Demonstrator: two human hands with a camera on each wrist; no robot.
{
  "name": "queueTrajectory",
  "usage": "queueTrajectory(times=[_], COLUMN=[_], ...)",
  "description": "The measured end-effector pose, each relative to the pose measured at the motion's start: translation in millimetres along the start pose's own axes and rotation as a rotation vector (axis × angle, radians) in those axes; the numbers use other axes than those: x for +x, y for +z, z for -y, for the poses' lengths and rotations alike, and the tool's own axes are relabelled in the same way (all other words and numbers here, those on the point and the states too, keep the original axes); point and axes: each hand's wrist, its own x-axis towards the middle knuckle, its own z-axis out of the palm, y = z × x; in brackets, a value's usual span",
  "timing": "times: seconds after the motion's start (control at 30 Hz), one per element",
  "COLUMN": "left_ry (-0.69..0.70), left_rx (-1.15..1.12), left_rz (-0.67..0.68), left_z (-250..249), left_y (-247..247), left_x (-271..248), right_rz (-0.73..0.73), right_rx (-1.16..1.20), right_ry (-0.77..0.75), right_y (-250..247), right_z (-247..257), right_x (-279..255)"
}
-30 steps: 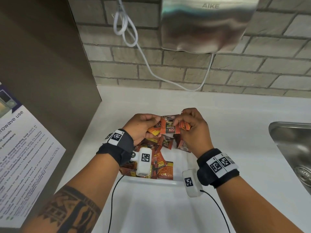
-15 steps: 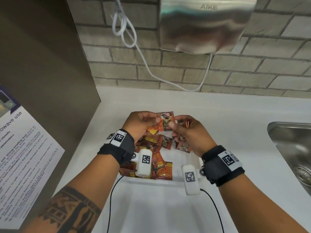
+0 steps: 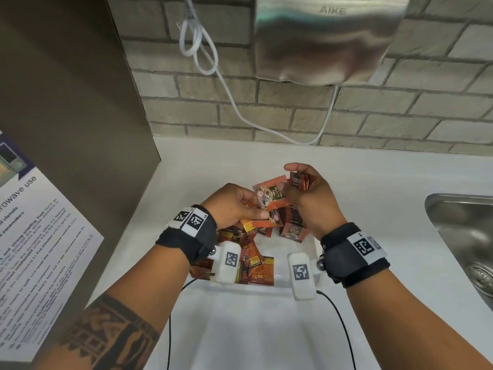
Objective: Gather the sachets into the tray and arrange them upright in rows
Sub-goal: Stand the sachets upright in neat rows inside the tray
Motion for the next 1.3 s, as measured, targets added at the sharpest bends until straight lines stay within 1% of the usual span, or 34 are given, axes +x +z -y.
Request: queueTrajectory(times=[0.1,0.17,0.2,0.27,0.37,0.43,0.47,0.53,0.6,0.73,0.8,0.87,0.9,0.93,1.0,1.07,1.1,1.2,1.23,1.3], left_ry=[0.004,-0.004,-0.007,-0.006,-0.009,-0.016,-0.019,-0.027,-0.026,0.006,0.031,0.057,0.069,0.087,0.128,0.142,0.139,0.105,0.109,0.144], left_rx=[-0.016,-0.04,-0.05,-0.076,-0.239,-0.37,-0.396,-0.386,-0.371,-0.353,-0.348,-0.344,-0.344,-0.343,-0.327,-0.279,-0.266,-0.293,-0.288,-0.254], left_rz=[-0.056,-0.06,-0.046,-0.023,-0.044,-0.071,-0.087,-0.112,-0.105,-0.092,-0.1,-0.11,-0.118,-0.123,-0.11,-0.078,-0.066,-0.009,-0.02,-0.117], left_z=[0,1,1,0,3,6,7,7,7,5,5,3,3,2,1,0,-1,0,0,-1], left_y=[-8,-10,-9,-3,5,8,9,11,12,9,4,-1,-2,-3,-4,-5,-6,-8,-9,-11], left_x=[-1,-1,0,2,4,5,6,7,7,6,4,2,2,2,3,3,2,0,0,0], right_rz=[0.093,0.151,0.155,0.112,0.053,0.07,0.082,0.09,0.098,0.14,0.089,0.026,0.021,0.048,0.159,0.24,0.235,0.138,0.122,0.157], right_rx=[-0.127,-0.174,-0.163,-0.075,0.052,0.036,0.024,0.015,0.012,0.14,0.14,0.058,0.002,-0.042,-0.065,-0.093,-0.095,0.003,0.023,0.045], right_ry=[-0.044,-0.043,-0.045,-0.052,-0.03,-0.033,-0.043,-0.059,-0.074,-0.051,-0.06,-0.082,-0.076,-0.054,0.028,0.061,0.064,0.095,0.11,0.16], right_y=[-10,-12,-10,-5,2,5,6,7,7,3,0,-4,-5,-6,-6,-6,-5,-4,-5,-8], right_z=[3,5,6,7,5,1,0,-1,2,7,7,4,3,1,0,-1,-1,-1,-1,-2], right_x=[3,3,3,1,-3,-6,-7,-7,-8,-6,-1,2,2,2,0,-2,-3,-3,-3,-3])
